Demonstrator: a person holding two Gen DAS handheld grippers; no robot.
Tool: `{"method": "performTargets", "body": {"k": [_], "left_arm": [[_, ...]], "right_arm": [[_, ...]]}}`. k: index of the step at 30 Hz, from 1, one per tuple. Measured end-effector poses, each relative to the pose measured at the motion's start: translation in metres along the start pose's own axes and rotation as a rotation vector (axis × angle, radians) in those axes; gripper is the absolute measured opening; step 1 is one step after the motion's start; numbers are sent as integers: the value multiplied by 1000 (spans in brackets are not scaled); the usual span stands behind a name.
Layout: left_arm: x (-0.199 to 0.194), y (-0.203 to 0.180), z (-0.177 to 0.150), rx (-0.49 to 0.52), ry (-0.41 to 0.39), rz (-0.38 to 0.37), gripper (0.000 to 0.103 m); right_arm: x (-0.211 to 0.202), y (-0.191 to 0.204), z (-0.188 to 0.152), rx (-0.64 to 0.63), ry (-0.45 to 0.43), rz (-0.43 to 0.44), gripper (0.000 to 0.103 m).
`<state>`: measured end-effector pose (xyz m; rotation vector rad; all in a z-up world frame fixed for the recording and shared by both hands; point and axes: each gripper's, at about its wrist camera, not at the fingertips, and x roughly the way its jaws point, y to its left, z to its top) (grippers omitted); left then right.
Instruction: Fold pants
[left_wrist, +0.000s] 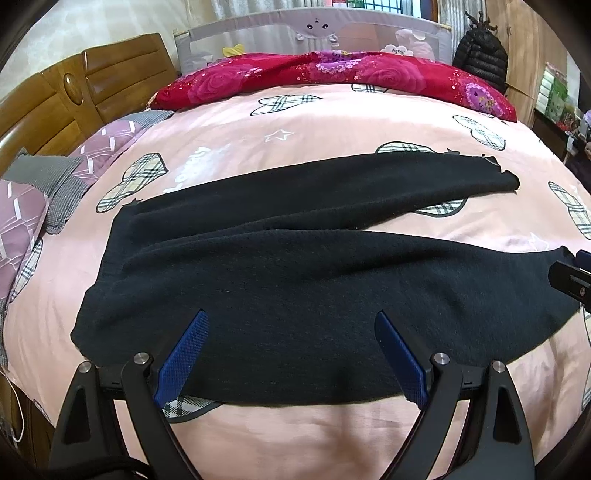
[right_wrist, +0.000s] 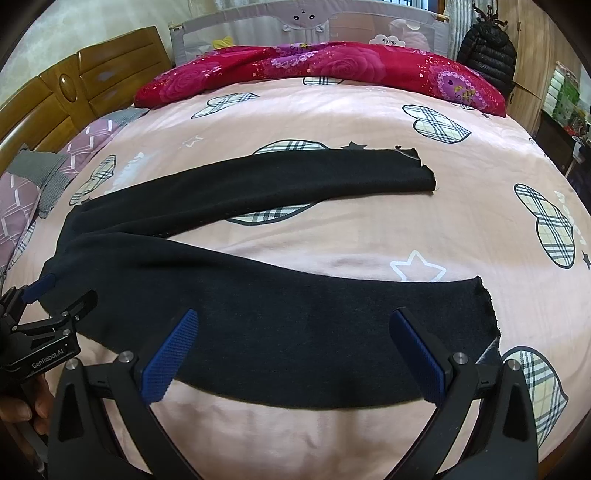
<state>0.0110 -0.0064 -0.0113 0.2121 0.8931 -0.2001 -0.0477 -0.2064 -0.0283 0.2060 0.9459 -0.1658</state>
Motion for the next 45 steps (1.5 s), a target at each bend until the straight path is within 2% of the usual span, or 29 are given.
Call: {"method": "performTargets", "body": {"k": [9,14,23,30,36,45], "left_arm": [[6,-1,12,24,4,-43,92],[17,-3,37,55,16,-93,92],[52,-16,95,137,43,-174,92],[97,-29,148,207,77,-259,91],[157,-58,187,319,162,-351,87],[224,-103,218,422,261,-434,84]], "right_arm": [[4,-11,6,23,6,14,103],[9,-29,24,50,6,42,103],[30,-60,68,58,10,22,103],[64,-97,105,78,46,20,103],[103,-138,141,123,79,45,103],[175,-186,182,156,158,50,103]]}}
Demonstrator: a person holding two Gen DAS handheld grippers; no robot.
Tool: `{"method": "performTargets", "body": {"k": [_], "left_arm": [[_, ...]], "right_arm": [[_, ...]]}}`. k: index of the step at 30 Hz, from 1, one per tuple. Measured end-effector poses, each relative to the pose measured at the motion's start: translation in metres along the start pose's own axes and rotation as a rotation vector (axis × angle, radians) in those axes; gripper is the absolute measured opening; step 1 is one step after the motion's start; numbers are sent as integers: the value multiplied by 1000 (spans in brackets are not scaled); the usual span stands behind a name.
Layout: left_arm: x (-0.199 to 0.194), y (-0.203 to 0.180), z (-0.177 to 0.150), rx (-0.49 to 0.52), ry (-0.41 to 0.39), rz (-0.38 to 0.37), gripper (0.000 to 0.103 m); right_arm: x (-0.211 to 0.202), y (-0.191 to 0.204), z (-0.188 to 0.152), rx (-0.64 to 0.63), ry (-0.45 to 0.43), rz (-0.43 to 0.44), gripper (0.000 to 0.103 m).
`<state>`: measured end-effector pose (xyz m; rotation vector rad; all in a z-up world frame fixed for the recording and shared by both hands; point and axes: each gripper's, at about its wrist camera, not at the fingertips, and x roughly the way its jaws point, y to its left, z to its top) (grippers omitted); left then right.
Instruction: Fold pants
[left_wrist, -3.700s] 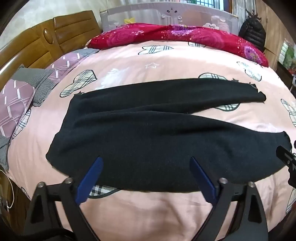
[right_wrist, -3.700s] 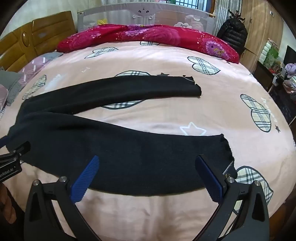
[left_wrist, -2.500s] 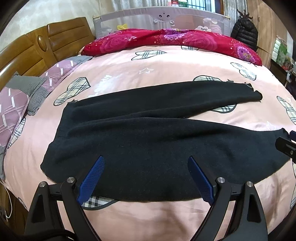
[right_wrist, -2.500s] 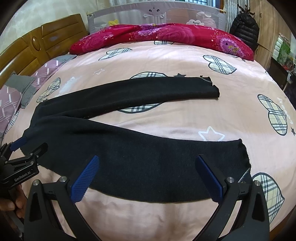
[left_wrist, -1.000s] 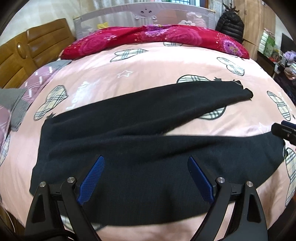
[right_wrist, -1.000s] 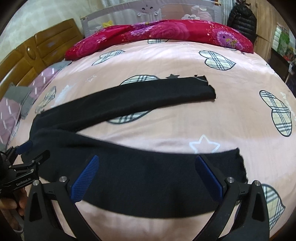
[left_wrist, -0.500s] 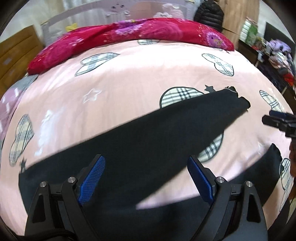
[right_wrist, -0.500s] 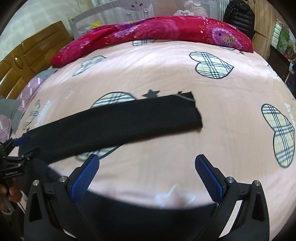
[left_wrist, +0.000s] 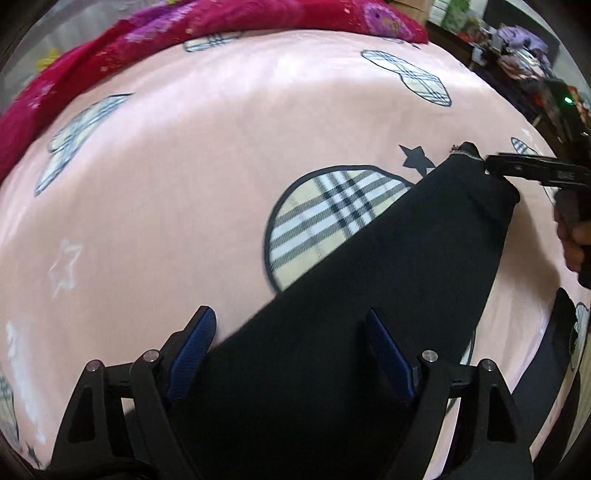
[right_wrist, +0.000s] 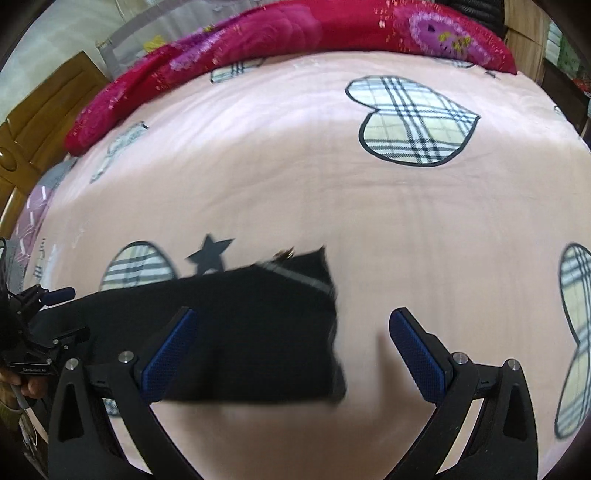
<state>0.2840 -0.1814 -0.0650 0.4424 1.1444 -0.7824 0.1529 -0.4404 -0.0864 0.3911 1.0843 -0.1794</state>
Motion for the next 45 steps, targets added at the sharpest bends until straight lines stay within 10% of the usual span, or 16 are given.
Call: {"method": "performTargets", "body": {"k": [7,10,12,27,45], "left_arm": [[25,2,18,36,80,-55,80],[20,-5,18,52,95,-130,41],[12,-14,13,71,94,-166,20],[-102,-95,-101,57,-76,-237,9],[-99,-175,-196,71,-44,-309,5]], "right_arm": [[33,-7,20,9,52,62,85],[34,2,24,-32,59,85,53],[30,5,22,-35,60,95,15],[-104,1,-86,-67,-102,294,11],[-132,-22,-207,-132,-71,256,7]]}}
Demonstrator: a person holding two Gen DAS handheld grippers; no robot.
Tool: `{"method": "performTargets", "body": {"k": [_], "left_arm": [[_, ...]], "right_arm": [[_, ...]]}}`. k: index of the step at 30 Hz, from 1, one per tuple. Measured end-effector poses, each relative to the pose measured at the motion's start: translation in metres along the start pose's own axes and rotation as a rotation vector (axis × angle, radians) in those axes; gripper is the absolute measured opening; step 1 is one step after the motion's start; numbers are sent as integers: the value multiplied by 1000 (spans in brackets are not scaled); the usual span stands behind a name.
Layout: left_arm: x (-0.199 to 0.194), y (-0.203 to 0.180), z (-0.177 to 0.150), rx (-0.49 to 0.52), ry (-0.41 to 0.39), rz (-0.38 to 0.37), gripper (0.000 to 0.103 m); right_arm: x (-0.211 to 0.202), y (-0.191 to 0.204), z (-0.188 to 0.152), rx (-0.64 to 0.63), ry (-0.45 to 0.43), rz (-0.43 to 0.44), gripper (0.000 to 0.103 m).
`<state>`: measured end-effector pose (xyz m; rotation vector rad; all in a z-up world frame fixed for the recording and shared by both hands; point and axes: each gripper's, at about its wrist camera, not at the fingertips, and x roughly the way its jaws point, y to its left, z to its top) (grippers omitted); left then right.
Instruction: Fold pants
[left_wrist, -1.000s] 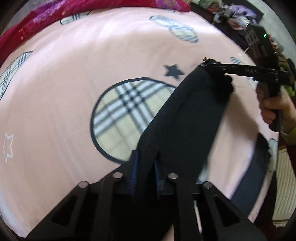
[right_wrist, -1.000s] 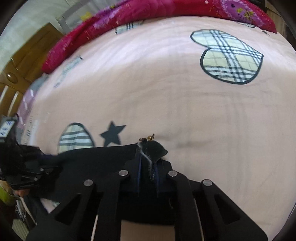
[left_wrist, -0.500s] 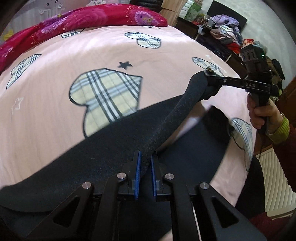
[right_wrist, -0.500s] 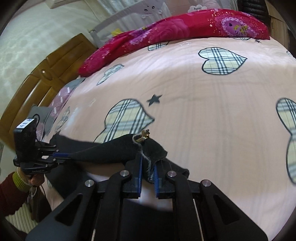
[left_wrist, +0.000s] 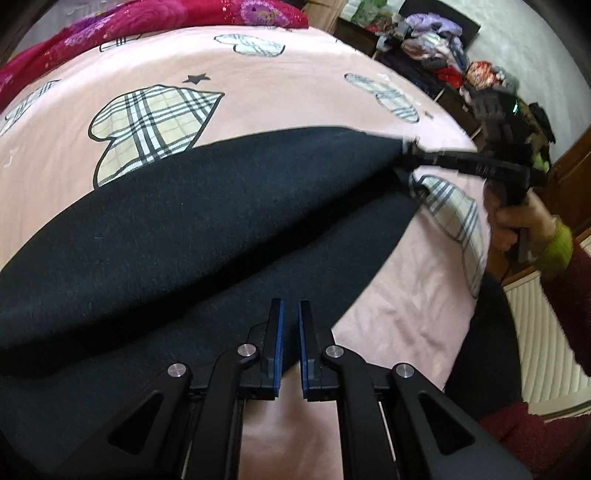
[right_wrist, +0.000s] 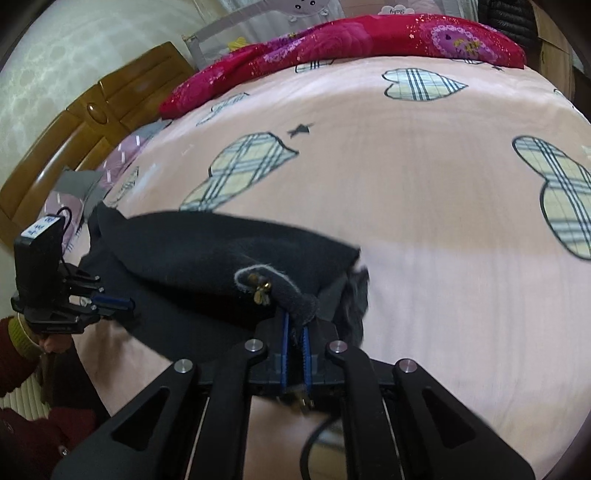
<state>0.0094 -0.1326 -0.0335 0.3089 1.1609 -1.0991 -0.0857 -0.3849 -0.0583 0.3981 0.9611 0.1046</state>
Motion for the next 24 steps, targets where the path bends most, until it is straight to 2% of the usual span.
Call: {"method": "performTargets", "body": {"k": [1,3,5,7,10,13,14,16,17,19,21,24], "left_arm": [[-4,-1,0,3,-9,3,5],[-10,3,2,-19,2,20,15],[-12,17,0,-97,18,21,53],[-17,43,-5,-267,-7,0,63],[-20,92,-21,-582,-57,-39,63],[-25,129,-33,-824,-132,-72,63],[-27,135,-33,-873,-159,-84,64],[-26,143,-30,-936,-171,-40,61],[-24,146,-28,-945,-169,-28,44],[-19,148,-25,-954,-171,-63,9],[-22,143,-27,-944,-211,-67,8],[-40,121,-31,-874,-264,-63,6]], "right_arm": [[0,-1,-3,3,4,0,7],[-1,-1,-9,1,5,-4,7],[-3,0,-11,-1,0,0,6],[-4,1,-12,-8,-6,-4,6],[-6,2,-15,-5,-20,2,6],[-4,3,-16,-13,-17,-1,6],[-4,2,-18,-11,-16,2,6],[-3,2,-19,-12,-13,1,6],[-3,2,-19,-13,-13,3,6],[-3,2,-19,-14,-14,2,6],[-5,2,-17,-13,-22,2,6],[-12,3,-15,-22,-32,3,6]]}}
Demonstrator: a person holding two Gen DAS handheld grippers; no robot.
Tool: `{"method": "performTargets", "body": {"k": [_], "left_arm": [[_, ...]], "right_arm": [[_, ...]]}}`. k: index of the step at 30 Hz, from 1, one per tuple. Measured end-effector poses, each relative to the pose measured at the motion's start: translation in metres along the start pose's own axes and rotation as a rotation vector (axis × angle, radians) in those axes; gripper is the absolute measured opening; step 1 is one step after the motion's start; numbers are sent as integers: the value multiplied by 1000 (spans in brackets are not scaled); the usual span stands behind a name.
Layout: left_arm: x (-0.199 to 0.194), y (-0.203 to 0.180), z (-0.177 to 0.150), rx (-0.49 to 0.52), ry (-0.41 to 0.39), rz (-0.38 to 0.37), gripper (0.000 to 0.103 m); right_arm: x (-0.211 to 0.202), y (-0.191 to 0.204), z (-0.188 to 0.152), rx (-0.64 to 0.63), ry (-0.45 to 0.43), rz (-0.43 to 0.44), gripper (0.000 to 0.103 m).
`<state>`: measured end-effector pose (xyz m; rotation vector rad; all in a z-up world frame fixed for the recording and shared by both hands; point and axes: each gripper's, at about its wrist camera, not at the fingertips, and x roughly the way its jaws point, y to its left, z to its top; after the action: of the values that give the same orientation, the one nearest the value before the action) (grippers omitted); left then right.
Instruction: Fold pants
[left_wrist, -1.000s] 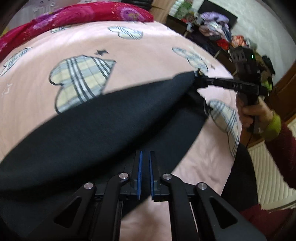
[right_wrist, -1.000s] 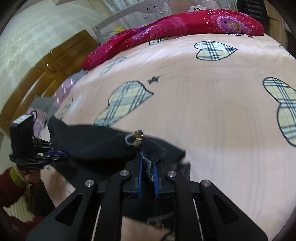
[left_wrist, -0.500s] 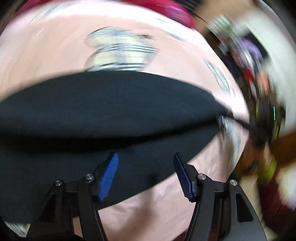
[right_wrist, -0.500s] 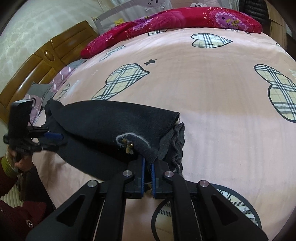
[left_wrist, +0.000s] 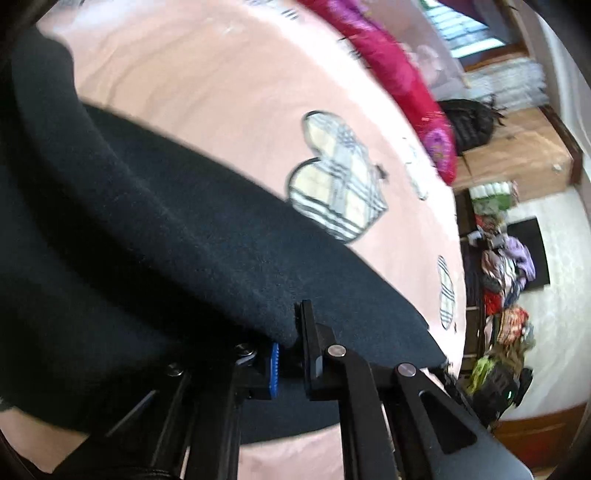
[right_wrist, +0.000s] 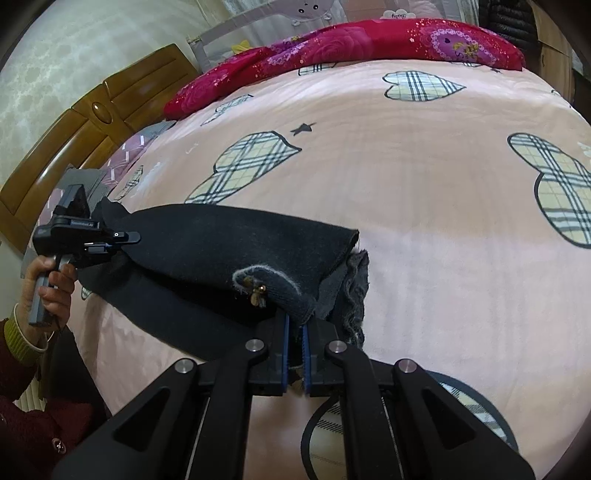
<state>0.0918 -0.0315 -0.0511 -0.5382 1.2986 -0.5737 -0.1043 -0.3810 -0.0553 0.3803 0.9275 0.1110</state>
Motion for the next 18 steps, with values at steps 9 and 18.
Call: {"method": "performTargets", "body": {"k": [9,18], "left_arm": [[6,8,-64,45,68,16,7],[-12,17,-79,70,73,10,38]], "right_arm": [[-7,-3,-11,-30,63,-59,6],[3,7,-23,-42,140,-226,56]]}}
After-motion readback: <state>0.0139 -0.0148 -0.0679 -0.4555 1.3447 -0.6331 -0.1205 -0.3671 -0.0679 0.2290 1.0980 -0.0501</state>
